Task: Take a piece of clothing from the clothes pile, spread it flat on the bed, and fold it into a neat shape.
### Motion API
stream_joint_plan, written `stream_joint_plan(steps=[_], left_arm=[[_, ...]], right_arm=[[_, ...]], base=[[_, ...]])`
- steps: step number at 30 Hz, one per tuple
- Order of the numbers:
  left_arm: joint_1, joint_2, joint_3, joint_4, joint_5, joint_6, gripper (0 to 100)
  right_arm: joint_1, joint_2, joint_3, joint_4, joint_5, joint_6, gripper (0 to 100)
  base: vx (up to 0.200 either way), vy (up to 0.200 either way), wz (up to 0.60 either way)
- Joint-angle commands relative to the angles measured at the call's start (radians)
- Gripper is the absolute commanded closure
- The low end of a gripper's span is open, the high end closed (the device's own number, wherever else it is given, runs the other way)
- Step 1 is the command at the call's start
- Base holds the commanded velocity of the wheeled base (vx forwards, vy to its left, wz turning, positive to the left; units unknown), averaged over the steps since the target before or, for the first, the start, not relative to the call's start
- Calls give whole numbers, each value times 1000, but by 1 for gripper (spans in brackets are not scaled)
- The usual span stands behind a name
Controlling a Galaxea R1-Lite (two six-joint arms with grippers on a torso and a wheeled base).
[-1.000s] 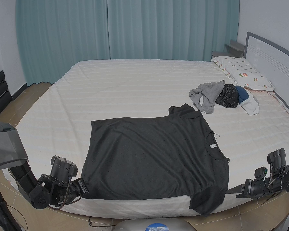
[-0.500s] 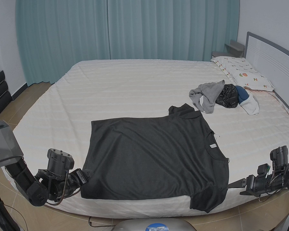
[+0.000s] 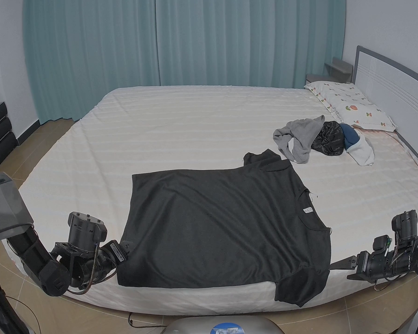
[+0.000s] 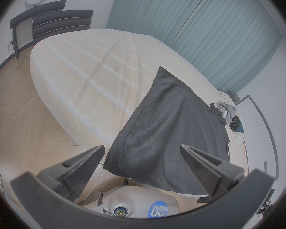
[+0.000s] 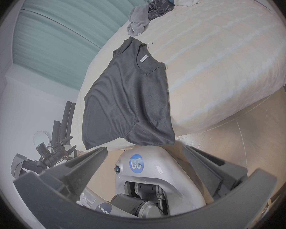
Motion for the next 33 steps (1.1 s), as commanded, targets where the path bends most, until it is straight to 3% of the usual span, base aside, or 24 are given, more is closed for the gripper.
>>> stream_joint_plan(steps=[1, 8, 20, 26, 33], left_arm=[[0, 2, 0, -2, 1, -2, 0], [1, 2, -9, -2, 2, -20, 0], [-2, -7, -43, -2, -11, -48, 0], [3, 5, -142, 9, -14, -74, 0], [72, 177, -388, 49, -19, -71, 0]], right_arm=[[1, 1, 0, -1, 1, 0, 0], [1, -2, 0, -2, 1, 0, 0], [11, -5, -3, -2, 1, 0, 0], [13, -4, -1, -1, 2, 0, 0], [14, -5, 6, -2, 4, 1, 0]], base=[[0, 0, 0], [0, 0, 0], [200, 0, 0], [0, 0, 0], [0, 0, 0]])
